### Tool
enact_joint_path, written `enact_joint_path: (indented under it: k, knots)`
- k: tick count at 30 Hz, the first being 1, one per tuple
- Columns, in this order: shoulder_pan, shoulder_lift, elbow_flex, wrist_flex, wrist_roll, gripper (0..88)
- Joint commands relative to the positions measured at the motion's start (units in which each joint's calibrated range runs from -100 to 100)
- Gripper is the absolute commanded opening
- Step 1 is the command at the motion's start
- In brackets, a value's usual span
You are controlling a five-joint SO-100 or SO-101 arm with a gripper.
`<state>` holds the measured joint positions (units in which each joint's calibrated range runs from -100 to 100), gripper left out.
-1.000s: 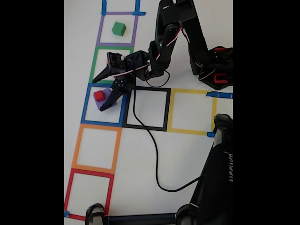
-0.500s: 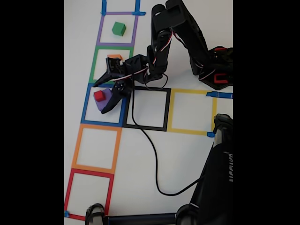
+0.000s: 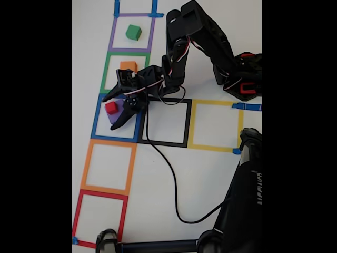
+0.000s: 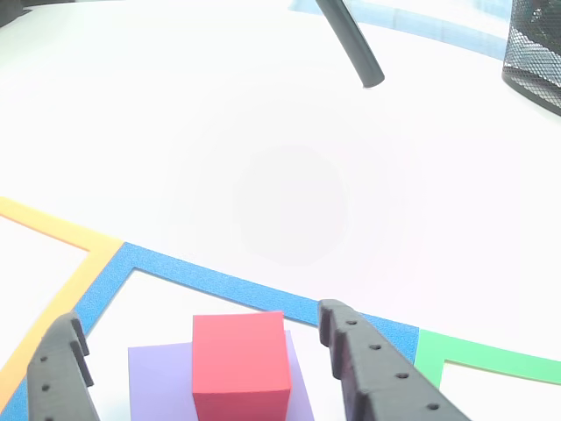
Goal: Tower of hanoi
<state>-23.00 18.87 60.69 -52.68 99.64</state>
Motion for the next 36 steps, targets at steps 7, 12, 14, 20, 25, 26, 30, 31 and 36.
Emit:
enact_joint_path:
  k: [7,12,14,20,25,26,30,31,36]
  knots:
    - [0.9,-0.6,-0.2,-1.1,0.4,24.2]
    - [1.7,-0.7,0.9,-1.1,0.4,21.4]
    - [1.9,-1.1,1.8,-1.2,0.4,19.9]
    - [1.4,-2.8,3.9,-1.2,0.4,18.8]
    - [0.3,-3.2,4.0,-1.7,0.4,19.1]
    - [0.1,-3.2,4.0,-2.0,0.4,19.3]
    - [-0.7,-3.3,3.9,-2.9,0.4,19.5]
    - [-0.8,-3.3,3.9,-3.0,0.4,19.5]
    - [-0.9,-3.2,3.9,-3.9,0.4,19.5]
